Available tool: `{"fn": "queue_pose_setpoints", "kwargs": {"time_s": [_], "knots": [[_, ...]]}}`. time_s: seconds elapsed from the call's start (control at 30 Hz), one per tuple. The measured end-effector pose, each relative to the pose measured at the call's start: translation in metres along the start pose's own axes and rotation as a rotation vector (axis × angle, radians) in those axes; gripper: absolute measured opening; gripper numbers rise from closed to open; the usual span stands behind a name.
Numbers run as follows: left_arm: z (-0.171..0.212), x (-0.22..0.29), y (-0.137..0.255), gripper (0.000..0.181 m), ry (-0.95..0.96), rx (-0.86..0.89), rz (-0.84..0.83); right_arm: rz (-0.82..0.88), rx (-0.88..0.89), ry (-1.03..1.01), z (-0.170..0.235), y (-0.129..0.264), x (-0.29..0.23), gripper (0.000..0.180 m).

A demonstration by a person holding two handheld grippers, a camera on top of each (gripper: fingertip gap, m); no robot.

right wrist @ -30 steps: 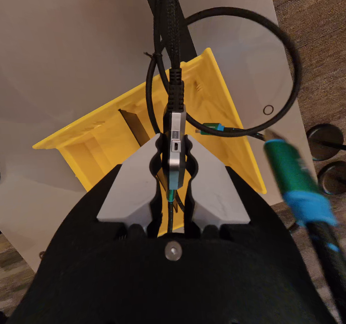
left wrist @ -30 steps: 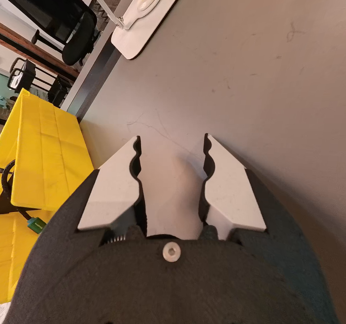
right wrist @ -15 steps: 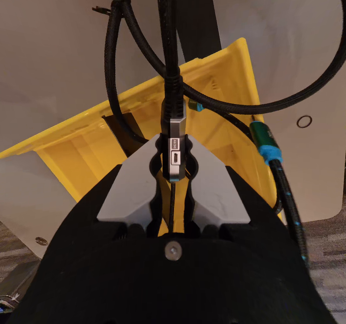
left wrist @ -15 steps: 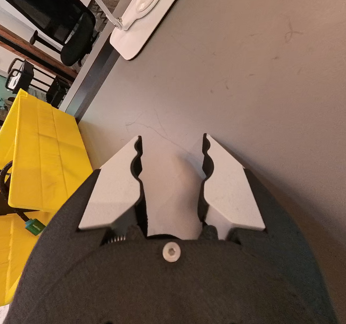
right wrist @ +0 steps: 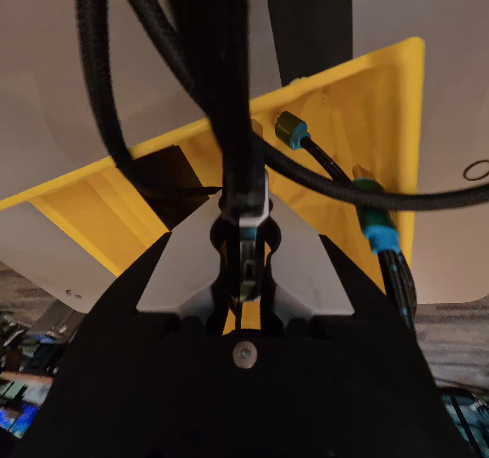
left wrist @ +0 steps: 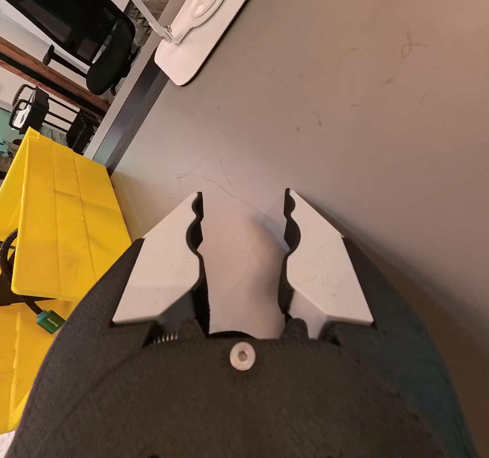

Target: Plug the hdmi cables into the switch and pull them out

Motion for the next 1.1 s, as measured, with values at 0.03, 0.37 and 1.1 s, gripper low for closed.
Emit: {"fn": "queue_pose_setpoints", "kwargs": {"time_s": [0.03,0.37,1.1], "knots": [[0.0,0.0,0.0,0.06,0.001,0.0,0.0,-0.001,-0.03,0.004,-0.003,-0.005,0.0,0.021],[0.0,-0.001,0.0,0.06,0.006,0.001,0.003,0.053,-0.061,-0.005,-0.008,-0.01,-0.004,0.032],[0.0,-0.002,-0.001,0.062,0.018,0.001,0.004,0.482,0.148,-0.104,0.042,0.096,-0.089,0.059]]}}
Point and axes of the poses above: each gripper's, where its closed fingertips meet, y back along the fingers, z out of its underside, x = y × z across the jaws, the point moved 9 cm from there along y, back along the fingers, and after that the axes turned 2 degrees about z, right-handed, at the moved point
